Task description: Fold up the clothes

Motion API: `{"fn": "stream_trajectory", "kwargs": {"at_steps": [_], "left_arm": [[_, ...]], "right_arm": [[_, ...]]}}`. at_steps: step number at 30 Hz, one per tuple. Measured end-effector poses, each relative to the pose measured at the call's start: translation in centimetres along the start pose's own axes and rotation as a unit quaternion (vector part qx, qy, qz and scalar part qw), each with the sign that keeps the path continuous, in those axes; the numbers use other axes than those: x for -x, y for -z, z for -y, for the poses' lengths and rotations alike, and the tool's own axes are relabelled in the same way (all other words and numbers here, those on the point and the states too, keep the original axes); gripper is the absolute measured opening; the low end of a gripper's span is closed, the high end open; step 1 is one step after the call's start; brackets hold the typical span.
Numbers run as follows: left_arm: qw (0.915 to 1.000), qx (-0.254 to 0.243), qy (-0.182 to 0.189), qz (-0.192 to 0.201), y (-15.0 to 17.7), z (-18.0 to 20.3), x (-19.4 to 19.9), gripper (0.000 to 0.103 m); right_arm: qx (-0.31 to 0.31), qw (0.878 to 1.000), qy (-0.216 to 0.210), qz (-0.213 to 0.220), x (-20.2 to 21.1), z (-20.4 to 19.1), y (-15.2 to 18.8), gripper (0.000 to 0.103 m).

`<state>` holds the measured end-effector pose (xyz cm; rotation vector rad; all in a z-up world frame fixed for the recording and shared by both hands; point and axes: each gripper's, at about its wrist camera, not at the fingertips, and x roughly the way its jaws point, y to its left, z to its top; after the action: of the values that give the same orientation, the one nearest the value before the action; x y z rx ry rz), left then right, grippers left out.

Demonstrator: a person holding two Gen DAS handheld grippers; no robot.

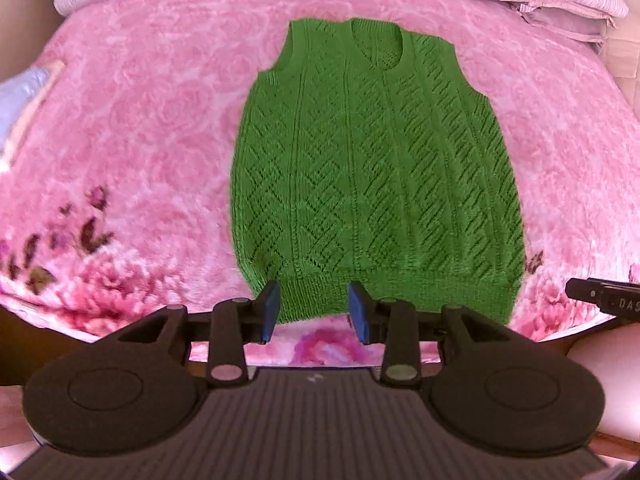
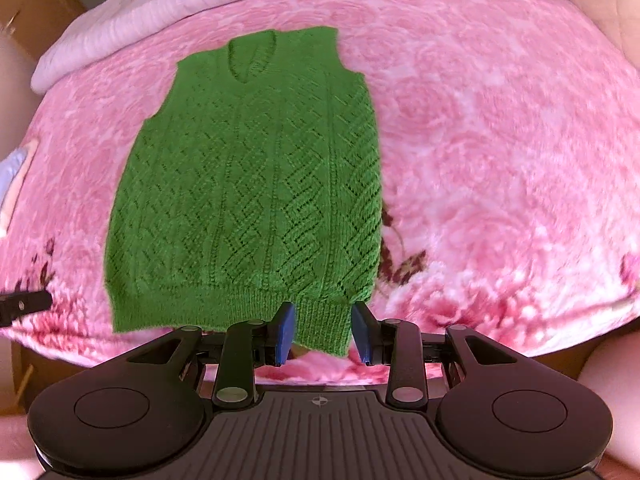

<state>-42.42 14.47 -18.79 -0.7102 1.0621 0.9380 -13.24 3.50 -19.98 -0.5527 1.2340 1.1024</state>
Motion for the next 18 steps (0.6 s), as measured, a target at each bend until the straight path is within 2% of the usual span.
{"fn": "stream_trajectory", "kwargs": {"at_steps": [5,7,11,14,18], "left_arm": [[0.9996,0.021,0.018,0.003,1.2,-5.1,-5.8,0.034],[0.9979,0.044,0.044,0.015,1.7,-6.8,-7.6,0.034],[0.9903,0.091,0.097,0.038,2.5,-10.4,-11.3,0.034],[0.9805,0.129,0.14,0.048,3.4,-12.5,-13.5,0.034],[0.9767,0.128,0.154,0.078,5.0,-13.3,-14.7,0.035]], "right_arm": [[-0.049,0.999,0.001,0.018,-4.4,2.2,1.3,0.035],[-0.068,0.997,-0.006,0.036,-6.2,3.2,1.8,0.035],[-0.101,0.991,-0.029,0.077,-8.8,5.3,2.9,0.035],[-0.12,0.985,-0.053,0.114,-9.7,6.4,3.8,0.035],[-0.144,0.973,-0.086,0.159,-10.1,7.7,5.7,0.035]]}}
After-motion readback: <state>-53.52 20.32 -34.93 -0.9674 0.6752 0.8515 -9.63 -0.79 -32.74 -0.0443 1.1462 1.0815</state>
